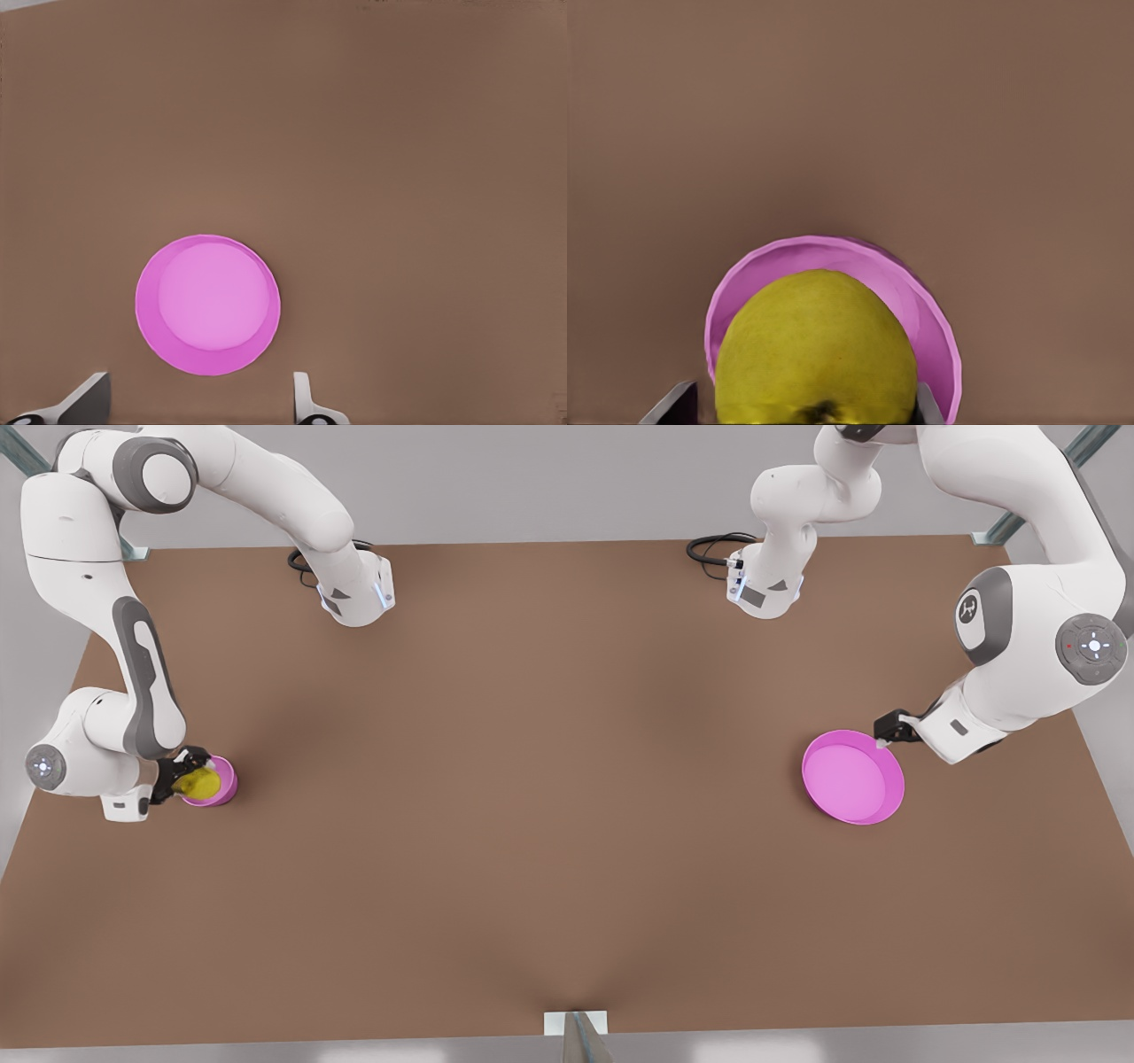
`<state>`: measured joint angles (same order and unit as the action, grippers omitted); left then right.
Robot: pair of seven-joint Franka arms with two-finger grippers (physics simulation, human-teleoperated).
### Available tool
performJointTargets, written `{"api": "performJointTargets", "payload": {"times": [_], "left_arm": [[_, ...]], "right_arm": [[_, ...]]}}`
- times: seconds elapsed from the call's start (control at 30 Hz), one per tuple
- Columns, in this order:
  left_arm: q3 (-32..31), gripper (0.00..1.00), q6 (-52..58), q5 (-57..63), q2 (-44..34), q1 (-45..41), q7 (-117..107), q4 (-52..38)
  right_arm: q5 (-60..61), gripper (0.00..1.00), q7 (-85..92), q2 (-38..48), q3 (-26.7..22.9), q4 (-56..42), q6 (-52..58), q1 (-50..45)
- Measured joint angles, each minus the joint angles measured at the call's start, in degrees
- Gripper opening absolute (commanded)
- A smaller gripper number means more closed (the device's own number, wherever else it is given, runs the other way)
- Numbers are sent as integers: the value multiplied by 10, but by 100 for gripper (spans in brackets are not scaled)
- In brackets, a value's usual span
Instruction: Use the left arm to pick up the apple from the plate, transfer it to the gripper of the right arm, and then use the right arm to place it into the bowl
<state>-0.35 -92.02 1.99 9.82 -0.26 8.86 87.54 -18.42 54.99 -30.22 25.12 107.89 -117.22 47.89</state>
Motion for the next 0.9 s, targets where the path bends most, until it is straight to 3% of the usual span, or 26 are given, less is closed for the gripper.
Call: {"api": "performJointTargets", "payload": {"times": [0.13, 0.2, 0.3, 0.4, 0.47, 0.53, 0.57, 0.63, 0.77, 0.83, 0.9], "left_arm": [[0, 100, 0, 0, 0, -1, -20, 0], [-1, 100, 0, 0, 1, -1, -29, 0], [0, 100, 0, 0, 0, -1, -40, 0], [-1, 100, 0, 1, 1, -1, -49, -1], [-1, 100, -1, 1, 1, -2, -55, -2], [-1, 100, -1, 1, 1, -3, -60, -2], [-1, 100, -1, 1, 1, -3, -62, -2], [0, 100, -1, 1, 1, -3, -66, -3], [-1, 100, -1, 2, 1, -2, -74, -4], [-1, 100, -1, 2, 1, -3, -77, -4], [0, 100, -1, 2, 1, -3, -80, -4]], "right_arm": [[-1, 100, 2, 4, 4, -4, 3, -1], [-1, 100, -1, 9, 29, -46, 16, 0], [-2, 100, -31, 22, 133, -162, 68, -6], [-21, 100, -100, 38, 272, -218, 119, -13], [-36, 100, -150, 40, 314, -259, 159, -45], [-44, 100, -198, 45, 322, -307, 200, -105], [-45, 100, -221, 61, 304, -316, 215, -140], [-16, 100, -264, 104, 191, -323, 238, -227], [87, 100, -333, 213, -175, -262, 276, -475], [124, 100, -360, 244, -247, -194, 273, -512], [151, 100, -383, 248, -265, -175, 269, -508]]}}
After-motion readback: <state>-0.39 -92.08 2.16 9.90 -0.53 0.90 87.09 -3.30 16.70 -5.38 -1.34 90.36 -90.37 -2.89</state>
